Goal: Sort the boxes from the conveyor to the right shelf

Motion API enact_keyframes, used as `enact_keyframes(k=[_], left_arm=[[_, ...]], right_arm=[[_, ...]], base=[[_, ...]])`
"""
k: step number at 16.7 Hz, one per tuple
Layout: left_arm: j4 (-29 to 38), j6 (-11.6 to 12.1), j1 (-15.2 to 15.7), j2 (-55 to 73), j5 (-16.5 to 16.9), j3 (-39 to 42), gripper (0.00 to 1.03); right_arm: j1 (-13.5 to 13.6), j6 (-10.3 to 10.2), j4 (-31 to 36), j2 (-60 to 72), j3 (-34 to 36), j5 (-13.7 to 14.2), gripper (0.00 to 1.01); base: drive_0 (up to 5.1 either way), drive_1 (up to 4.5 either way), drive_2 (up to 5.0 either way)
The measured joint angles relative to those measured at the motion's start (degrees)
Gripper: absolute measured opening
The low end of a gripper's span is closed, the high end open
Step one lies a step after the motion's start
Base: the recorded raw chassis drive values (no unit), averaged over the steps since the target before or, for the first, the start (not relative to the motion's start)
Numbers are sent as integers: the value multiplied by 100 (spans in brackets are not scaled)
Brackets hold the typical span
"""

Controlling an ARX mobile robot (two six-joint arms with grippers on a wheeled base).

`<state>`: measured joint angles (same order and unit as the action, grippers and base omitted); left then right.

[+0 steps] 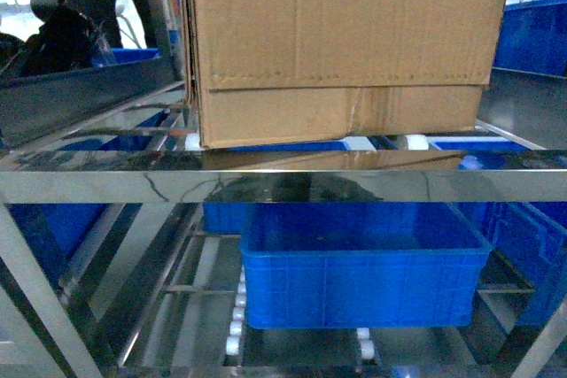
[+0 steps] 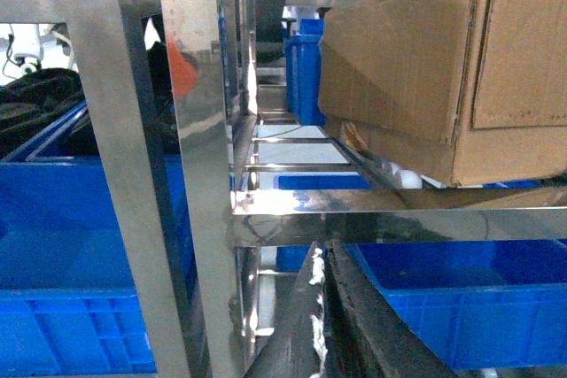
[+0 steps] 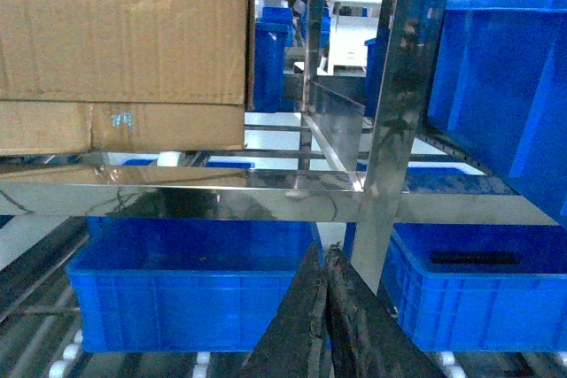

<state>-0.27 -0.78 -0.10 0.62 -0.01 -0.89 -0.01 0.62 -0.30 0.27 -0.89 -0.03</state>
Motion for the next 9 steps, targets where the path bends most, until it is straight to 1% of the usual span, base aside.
enact_keyframes(k=[1,2,4,5,9], left_arm=[[2,0,0,0,0,0,2],[2,-2,0,0,0,0,9],[2,-2,0,0,0,0,34],[2,-2,0,0,0,0,49],[2,0,0,0,0,0,99]], right_arm=[[0,0,2,0,0,0,2],[0,2,4,0,0,0,4],[0,2,2,0,0,0,29],[0,0,4,0,0,0,44],[0,2,2,0,0,0,95]], base=[[0,0,0],[0,0,0],[0,0,0],[0,0,0],[0,0,0]])
